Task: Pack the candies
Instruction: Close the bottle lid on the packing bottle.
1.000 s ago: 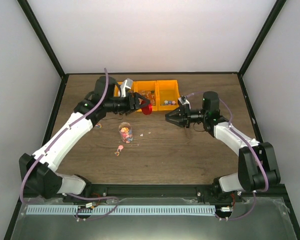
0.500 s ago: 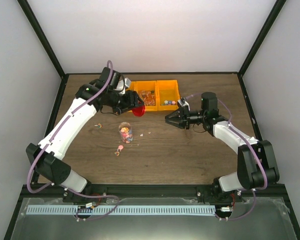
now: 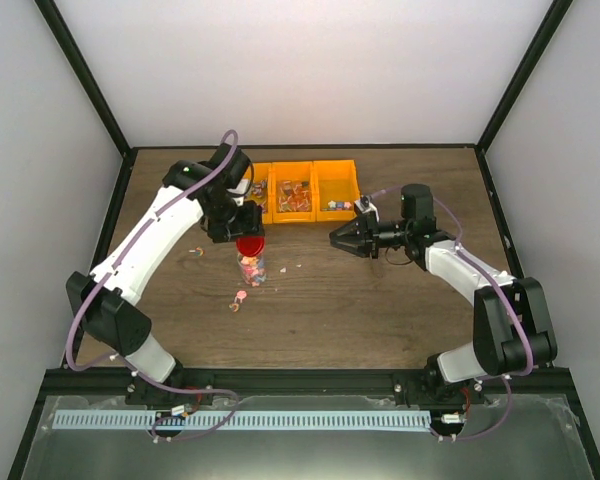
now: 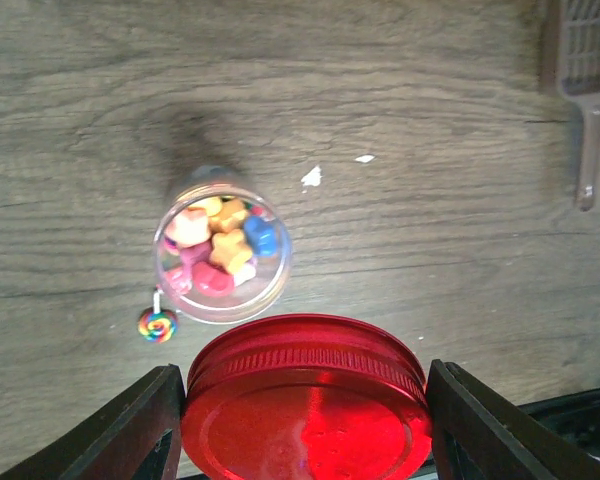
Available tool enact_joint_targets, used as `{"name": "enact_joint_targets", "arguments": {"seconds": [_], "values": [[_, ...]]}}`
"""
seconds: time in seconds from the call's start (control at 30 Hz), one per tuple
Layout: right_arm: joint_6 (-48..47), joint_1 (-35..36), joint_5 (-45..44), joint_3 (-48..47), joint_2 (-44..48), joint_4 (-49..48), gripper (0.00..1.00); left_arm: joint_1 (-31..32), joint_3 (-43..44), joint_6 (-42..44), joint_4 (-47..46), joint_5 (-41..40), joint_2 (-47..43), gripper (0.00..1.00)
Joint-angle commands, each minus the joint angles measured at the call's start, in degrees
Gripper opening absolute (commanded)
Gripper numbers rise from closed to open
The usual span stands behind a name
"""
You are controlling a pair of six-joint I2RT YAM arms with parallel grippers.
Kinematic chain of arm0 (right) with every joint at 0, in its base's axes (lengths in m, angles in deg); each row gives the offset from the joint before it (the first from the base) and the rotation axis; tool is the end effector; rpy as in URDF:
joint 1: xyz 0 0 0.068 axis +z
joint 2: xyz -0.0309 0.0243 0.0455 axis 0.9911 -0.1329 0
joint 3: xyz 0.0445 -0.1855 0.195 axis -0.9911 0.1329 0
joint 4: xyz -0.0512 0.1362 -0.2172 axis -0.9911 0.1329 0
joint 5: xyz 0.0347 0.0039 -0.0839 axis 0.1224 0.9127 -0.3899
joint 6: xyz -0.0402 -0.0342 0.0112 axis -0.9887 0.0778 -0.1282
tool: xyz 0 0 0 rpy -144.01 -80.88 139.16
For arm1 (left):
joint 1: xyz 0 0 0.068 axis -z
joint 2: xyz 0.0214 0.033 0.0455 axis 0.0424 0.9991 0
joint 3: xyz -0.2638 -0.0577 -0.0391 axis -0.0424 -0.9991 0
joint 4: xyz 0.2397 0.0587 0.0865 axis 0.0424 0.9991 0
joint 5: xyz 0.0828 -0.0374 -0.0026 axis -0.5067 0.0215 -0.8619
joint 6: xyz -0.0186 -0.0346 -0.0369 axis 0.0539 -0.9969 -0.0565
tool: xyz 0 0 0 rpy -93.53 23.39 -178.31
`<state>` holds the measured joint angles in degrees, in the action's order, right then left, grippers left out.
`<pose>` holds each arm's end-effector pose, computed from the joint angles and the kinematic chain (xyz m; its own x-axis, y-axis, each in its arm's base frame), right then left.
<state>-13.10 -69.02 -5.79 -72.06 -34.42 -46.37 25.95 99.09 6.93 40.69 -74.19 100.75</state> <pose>0.2739 0.1006 0.2413 -0.9986 -0.0265 -0.0455 -0.0483 0.1142 0.9923 0.2629 -0.1486 0.3527 -0.9833 -0.0179 -0.1810 0.0342 0.9591 -0.2808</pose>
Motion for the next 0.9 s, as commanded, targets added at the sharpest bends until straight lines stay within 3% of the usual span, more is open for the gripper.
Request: {"name": "enact_joint_targets", "arguments": {"seconds": [0.0,0.87], "values": [[-0.94,-0.36,0.08,-2.37,-0.63,0.51,0.27,-0.09,-0.70,2.38,3.54,-3.34,0.89,0.60],[-3.01,-0.29,-0.52,-1.97,-0.66,3.48,0.27,-0.08,0.63,6.07,3.50,-8.18,11.93,0.60]]}}
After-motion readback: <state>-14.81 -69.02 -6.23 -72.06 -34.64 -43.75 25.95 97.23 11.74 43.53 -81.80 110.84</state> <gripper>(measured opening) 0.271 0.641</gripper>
